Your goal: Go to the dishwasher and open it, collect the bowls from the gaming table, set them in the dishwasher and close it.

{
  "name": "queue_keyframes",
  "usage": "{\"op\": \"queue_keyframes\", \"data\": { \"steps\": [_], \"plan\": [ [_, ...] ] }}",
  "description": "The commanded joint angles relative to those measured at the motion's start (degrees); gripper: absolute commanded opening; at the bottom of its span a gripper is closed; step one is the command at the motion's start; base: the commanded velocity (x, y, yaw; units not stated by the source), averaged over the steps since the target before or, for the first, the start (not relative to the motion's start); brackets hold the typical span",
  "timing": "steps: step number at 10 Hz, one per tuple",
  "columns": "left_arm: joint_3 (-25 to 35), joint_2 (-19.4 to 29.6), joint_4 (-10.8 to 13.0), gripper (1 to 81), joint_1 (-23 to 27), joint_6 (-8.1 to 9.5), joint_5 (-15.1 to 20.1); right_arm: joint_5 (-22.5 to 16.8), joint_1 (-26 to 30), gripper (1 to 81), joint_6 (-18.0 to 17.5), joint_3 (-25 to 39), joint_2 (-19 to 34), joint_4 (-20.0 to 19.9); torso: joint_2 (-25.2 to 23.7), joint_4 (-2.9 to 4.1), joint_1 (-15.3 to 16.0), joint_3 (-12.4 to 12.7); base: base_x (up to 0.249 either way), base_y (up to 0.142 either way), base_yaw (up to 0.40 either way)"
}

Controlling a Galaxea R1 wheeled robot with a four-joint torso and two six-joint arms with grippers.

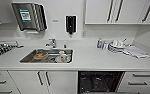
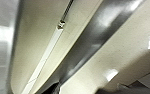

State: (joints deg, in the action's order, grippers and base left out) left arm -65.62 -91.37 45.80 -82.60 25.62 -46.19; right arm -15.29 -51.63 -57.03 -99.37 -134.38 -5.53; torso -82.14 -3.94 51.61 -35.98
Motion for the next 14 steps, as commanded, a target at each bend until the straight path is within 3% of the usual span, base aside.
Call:
{"op": "queue_keyframes", "data": {
  "steps": [1, 4, 6, 7, 11, 14],
  "plan": [
    [-2.2, 0.7, 4.6, 81.1, 2.3, 2.49, -0.2, -3.7, 1.9, 81.1, 0.2, 0.9, 0.8, 1.0, 0.0, 0.00, 0.0, 0.0, -0.104, 0.000, 0.000],
    [-4.1, -0.4, 5.5, 81.1, 2.3, 3.55, -0.4, -2.6, -0.1, 81.1, 0.3, -1.6, -0.9, 1.8, 0.0, 0.00, 0.0, 0.0, -0.070, 0.000, 0.000],
    [-8.1, -2.4, 5.4, 81.1, 2.3, 6.19, -0.5, -2.6, -0.6, 81.1, 0.3, -2.0, -1.4, 4.1, 0.0, 0.00, -0.1, 0.0, 0.000, 0.000, 0.000],
    [-11.5, -4.2, 5.1, 81.1, 2.3, 8.37, -0.4, -2.6, -0.8, 81.1, 0.4, -2.0, -1.4, 5.7, 0.0, 0.00, -0.1, 0.0, 0.000, 0.000, 0.000],
    [-30.9, -14.0, 6.2, 81.1, 1.6, 21.04, -0.4, -0.6, -3.5, 81.1, 0.8, -2.0, -1.4, 16.5, 0.0, 0.00, -0.1, 0.0, 0.000, 0.000, 0.000],
    [-48.2, -25.2, 9.6, 81.1, 0.8, 32.28, 0.0, 2.0, -7.7, 81.1, 5.3, -2.9, -1.8, 23.5, 0.0, 0.00, -0.1, 0.0, 0.000, 0.000, 0.000]
  ]
}}
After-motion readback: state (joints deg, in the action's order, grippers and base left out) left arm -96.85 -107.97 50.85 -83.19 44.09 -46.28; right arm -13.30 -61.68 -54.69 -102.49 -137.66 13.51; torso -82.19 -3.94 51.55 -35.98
